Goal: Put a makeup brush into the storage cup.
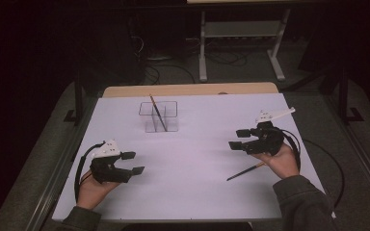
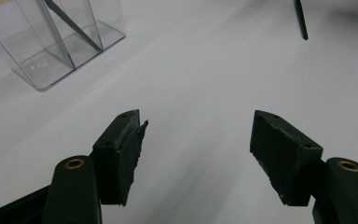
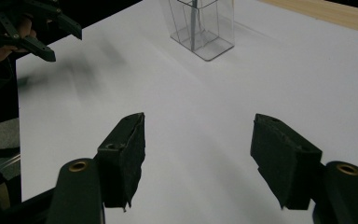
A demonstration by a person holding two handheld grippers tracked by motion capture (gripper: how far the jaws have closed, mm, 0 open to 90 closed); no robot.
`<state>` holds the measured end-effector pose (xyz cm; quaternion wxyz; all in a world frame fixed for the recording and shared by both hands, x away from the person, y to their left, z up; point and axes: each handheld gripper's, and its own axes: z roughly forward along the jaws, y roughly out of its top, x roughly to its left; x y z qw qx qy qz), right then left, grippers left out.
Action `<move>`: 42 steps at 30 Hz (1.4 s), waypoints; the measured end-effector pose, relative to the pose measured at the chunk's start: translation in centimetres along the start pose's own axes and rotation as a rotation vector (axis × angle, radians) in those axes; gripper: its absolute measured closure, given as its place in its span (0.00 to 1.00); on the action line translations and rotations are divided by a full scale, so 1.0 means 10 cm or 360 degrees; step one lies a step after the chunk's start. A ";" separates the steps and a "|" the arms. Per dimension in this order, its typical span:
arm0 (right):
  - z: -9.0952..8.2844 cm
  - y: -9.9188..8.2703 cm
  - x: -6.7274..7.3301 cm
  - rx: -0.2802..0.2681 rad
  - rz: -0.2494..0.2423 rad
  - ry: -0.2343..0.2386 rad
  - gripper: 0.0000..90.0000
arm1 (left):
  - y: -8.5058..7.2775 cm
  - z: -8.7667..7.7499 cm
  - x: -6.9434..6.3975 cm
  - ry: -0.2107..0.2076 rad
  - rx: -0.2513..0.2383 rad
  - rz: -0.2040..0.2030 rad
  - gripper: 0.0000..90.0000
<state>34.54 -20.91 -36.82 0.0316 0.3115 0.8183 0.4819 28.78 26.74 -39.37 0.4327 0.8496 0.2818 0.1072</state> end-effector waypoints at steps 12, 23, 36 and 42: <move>-0.16 -0.16 0.09 -0.0051 -0.0026 -0.0034 0.38 | 0.11 0.08 -0.12 -0.0039 0.0004 0.0037 0.37; -0.28 -0.37 0.11 -0.0104 0.0006 -0.0070 0.37 | 0.24 0.23 -0.23 -0.0098 0.0012 0.0045 0.37; -0.34 -0.56 0.08 -0.0118 0.0005 -0.0113 0.37 | 0.51 0.58 -0.44 -0.0224 0.0065 0.0090 0.35; -0.35 -0.63 0.02 -0.0106 0.0014 -0.0139 0.37 | 0.64 0.74 -0.55 -0.0265 0.0094 0.0107 0.33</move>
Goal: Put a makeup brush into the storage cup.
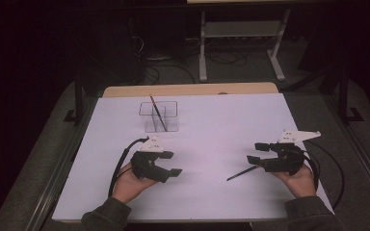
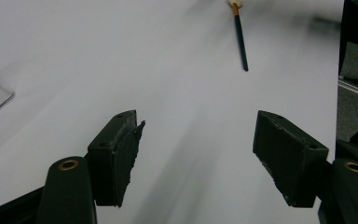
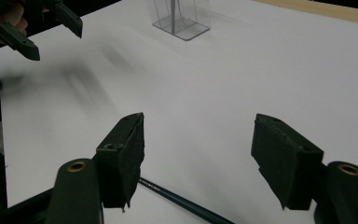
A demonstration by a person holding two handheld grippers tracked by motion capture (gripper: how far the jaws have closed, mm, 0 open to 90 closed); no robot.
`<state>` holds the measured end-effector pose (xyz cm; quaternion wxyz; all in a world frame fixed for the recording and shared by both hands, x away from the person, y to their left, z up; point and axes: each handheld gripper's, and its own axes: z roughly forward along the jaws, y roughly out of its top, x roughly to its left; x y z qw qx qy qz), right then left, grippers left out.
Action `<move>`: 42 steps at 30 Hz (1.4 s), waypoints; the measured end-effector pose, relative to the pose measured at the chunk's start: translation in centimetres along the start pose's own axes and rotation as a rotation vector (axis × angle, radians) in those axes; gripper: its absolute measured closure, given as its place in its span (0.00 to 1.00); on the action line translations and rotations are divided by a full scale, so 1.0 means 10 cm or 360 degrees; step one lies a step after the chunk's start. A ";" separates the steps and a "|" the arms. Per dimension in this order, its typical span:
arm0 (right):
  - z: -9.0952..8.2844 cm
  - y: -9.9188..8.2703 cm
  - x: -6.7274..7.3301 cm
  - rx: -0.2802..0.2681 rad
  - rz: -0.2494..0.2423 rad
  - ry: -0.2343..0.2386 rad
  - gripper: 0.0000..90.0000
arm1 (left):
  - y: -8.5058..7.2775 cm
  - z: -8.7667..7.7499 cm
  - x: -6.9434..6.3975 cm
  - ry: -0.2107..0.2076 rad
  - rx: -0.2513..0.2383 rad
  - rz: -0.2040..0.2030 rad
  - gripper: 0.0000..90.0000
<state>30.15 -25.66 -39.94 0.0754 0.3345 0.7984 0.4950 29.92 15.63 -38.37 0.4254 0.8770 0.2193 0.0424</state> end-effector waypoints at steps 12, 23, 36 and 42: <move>-0.01 -0.07 -0.04 0.0022 -0.0007 -0.0059 0.37 | 0.34 0.37 -0.16 -0.0084 0.0066 0.0073 0.33; -0.03 -0.09 -0.09 0.0001 0.0013 -0.0092 0.35 | 0.58 0.69 -0.32 -0.0158 0.0125 0.0139 0.34; -0.04 -0.09 -0.18 0.0029 0.0042 -0.0154 0.33 | 0.78 1.00 -0.45 -0.0201 0.0205 0.0180 0.36; -0.03 -0.09 -0.21 0.0038 0.0049 -0.0178 0.32 | 0.86 1.15 -0.51 -0.0218 0.0247 0.0211 0.37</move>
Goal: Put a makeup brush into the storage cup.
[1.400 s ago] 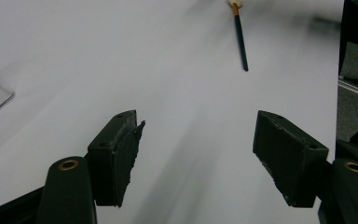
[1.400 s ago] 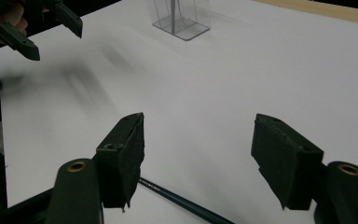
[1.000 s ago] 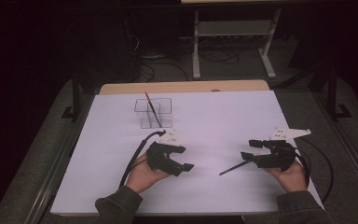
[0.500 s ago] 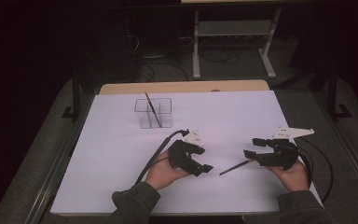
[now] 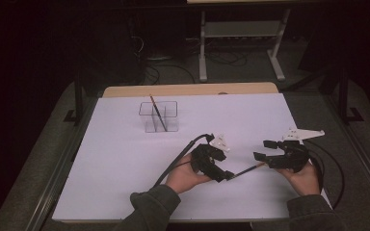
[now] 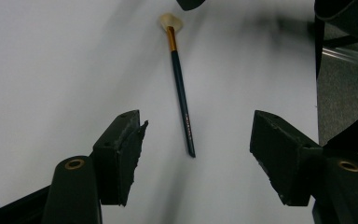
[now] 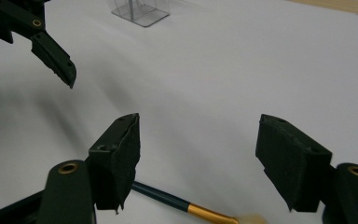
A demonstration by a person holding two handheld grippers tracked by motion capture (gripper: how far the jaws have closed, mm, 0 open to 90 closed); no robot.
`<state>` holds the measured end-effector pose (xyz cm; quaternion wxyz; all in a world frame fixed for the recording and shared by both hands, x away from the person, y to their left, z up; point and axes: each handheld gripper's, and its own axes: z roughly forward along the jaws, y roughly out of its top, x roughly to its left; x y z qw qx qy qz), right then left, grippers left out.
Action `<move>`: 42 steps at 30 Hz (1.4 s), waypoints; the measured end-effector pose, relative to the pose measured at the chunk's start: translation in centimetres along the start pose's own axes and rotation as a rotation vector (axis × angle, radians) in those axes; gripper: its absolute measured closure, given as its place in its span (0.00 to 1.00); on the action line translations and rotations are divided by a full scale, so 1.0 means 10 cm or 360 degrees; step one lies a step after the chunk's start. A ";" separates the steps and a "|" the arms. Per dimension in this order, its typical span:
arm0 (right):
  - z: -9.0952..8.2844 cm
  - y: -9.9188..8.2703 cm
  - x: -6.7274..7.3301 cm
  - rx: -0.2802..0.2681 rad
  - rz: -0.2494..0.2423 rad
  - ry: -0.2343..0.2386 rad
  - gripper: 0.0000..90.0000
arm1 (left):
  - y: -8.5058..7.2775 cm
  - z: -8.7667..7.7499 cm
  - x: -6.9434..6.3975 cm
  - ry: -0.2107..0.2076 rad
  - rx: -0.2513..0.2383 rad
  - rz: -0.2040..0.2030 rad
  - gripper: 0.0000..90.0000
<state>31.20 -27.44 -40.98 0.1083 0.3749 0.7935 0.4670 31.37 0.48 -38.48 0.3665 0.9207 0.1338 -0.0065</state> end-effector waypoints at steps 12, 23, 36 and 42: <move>0.07 0.03 -0.04 0.0040 -0.0013 -0.0054 0.31 | 0.16 0.29 0.01 -0.0010 0.0093 -0.0017 0.40; 0.11 0.04 -0.08 0.0061 -0.0007 -0.0090 0.30 | 0.29 0.52 0.01 -0.0039 0.0192 -0.0011 0.47; 0.13 0.07 -0.11 0.0068 0.0000 -0.0115 0.29 | 0.39 0.70 0.04 -0.0037 0.0250 -0.0006 0.55; 0.13 0.06 -0.13 0.0068 -0.0003 -0.0128 0.29 | 0.43 0.76 0.05 -0.0029 0.0279 -0.0028 0.59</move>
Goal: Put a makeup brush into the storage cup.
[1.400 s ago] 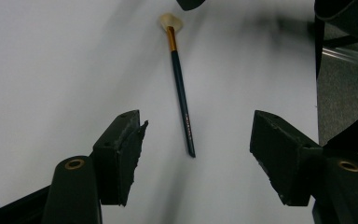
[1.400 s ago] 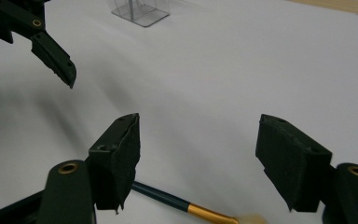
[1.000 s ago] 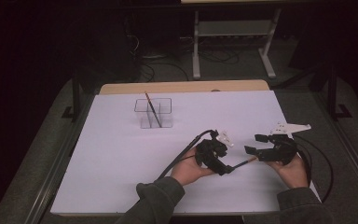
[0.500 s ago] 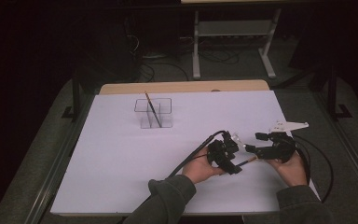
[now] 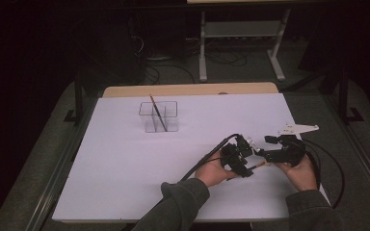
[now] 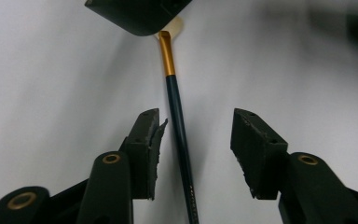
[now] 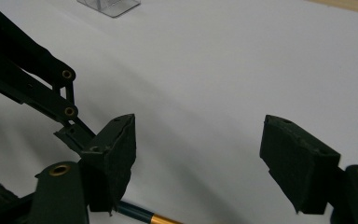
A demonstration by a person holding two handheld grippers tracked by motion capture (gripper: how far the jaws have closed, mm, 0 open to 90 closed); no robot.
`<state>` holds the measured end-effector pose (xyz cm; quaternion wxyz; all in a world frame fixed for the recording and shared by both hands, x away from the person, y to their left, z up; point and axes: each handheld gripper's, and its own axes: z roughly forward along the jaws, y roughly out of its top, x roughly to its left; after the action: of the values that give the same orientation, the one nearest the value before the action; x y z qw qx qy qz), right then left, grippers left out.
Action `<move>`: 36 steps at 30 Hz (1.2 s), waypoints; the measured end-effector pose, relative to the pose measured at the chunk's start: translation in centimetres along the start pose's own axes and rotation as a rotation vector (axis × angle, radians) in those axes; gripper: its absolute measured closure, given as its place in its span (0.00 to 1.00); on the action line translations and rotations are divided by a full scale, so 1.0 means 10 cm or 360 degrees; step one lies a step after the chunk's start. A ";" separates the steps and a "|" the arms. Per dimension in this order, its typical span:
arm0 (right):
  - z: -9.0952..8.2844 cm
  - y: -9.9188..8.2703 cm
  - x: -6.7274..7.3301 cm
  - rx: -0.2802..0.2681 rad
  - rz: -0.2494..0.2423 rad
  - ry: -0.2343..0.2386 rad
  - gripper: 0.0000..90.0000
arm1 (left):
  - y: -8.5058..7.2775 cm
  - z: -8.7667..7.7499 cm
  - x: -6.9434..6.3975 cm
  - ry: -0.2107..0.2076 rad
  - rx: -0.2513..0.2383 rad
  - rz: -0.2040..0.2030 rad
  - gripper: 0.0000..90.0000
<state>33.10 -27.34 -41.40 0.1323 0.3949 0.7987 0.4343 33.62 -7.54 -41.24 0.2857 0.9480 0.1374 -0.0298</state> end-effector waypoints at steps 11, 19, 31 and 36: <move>0.00 0.00 0.00 0.0008 0.0020 -0.0013 0.28 | 0.08 0.09 0.04 0.0014 0.0059 -0.0019 0.65; -0.01 0.00 0.01 0.0011 0.0046 -0.0012 0.28 | 0.12 0.14 0.03 0.0040 0.0103 0.0007 0.68; -0.01 -0.01 -0.01 0.0007 0.0025 -0.0018 0.28 | 0.13 0.20 0.02 0.0065 0.0132 0.0006 0.72; -0.01 -0.01 -0.01 0.0009 0.0023 -0.0019 0.28 | 0.12 0.22 0.02 0.0078 0.0155 0.0026 0.75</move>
<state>33.10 -27.50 -41.46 0.1330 0.4036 0.7962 0.4307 34.19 -9.69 -42.42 0.2359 0.9623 0.1352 -0.0108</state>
